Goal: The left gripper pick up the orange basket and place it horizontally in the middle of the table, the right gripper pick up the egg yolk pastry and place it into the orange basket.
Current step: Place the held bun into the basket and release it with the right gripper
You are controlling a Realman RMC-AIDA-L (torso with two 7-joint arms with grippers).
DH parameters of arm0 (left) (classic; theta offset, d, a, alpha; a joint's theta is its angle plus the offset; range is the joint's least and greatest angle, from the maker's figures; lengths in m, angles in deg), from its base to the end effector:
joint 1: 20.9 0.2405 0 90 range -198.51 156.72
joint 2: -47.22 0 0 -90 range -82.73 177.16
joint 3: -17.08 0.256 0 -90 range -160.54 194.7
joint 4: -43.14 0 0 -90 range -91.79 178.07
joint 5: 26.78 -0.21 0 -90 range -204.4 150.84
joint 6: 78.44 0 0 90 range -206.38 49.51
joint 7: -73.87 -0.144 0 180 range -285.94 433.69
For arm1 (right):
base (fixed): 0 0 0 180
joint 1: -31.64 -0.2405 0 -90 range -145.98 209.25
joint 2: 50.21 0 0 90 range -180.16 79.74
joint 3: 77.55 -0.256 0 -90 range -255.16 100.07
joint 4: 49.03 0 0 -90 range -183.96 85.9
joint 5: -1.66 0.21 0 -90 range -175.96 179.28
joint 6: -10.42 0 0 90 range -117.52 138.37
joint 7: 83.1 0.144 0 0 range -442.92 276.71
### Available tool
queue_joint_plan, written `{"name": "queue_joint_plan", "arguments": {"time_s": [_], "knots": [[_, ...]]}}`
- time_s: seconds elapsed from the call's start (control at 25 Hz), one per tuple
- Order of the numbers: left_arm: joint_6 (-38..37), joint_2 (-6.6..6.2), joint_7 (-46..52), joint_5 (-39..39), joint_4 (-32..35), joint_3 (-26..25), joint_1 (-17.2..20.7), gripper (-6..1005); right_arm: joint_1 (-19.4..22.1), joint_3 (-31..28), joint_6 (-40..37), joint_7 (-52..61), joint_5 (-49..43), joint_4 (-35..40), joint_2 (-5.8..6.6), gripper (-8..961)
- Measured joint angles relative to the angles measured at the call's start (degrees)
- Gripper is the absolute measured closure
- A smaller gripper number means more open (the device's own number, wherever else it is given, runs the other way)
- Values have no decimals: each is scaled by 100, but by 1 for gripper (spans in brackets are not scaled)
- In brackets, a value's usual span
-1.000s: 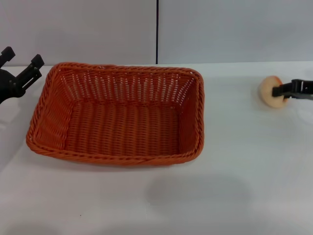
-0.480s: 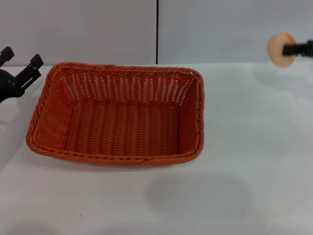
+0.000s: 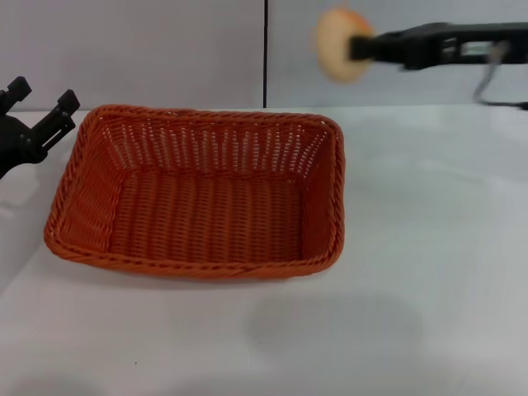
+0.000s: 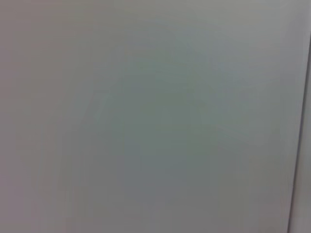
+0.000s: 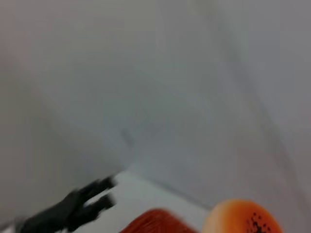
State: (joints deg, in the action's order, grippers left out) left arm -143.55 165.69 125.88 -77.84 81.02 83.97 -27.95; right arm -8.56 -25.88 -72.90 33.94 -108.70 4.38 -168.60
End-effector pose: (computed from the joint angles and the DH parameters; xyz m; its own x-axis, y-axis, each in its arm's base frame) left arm -0.3334 0.2955 0.0382 0.6384 0.0546 0.7677 0.7067 -0.4369 -0.5566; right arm 0.1550 0.3964 0.0261 0.7029 -0.5122 -0.4936 -0.6055 -0.7950 -0.0372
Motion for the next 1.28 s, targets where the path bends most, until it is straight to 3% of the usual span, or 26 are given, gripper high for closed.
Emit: {"name": "queue_joint_plan", "arguments": {"time_s": [0.32,0.6,0.88,0.96,1.08,1.12,1.28], "knots": [[-82,9,3,0,-6,143,-7,197,-827,1204,677,-1074,388,-1565,-65,909],[-112,9,3,0,-134,163,-29,197,-762,2148,1213,-1413,953,-1588,-88,904],[-122,16,-27,1,-303,146,-136,197,-607,2191,1539,-1632,1213,-1601,-99,792],[-124,17,-46,4,-339,134,-158,197,-508,2193,1517,-1643,1219,-1460,-95,738],[-141,9,-71,37,-352,99,-166,197,117,2186,1311,-1651,1227,-461,-77,637],[-141,9,-71,37,-352,99,-166,197,117,2186,1311,-1651,1227,-461,-77,590],[-175,-11,-73,131,-351,0,-151,197,1225,2106,1191,-1937,1684,796,-61,424]]}}
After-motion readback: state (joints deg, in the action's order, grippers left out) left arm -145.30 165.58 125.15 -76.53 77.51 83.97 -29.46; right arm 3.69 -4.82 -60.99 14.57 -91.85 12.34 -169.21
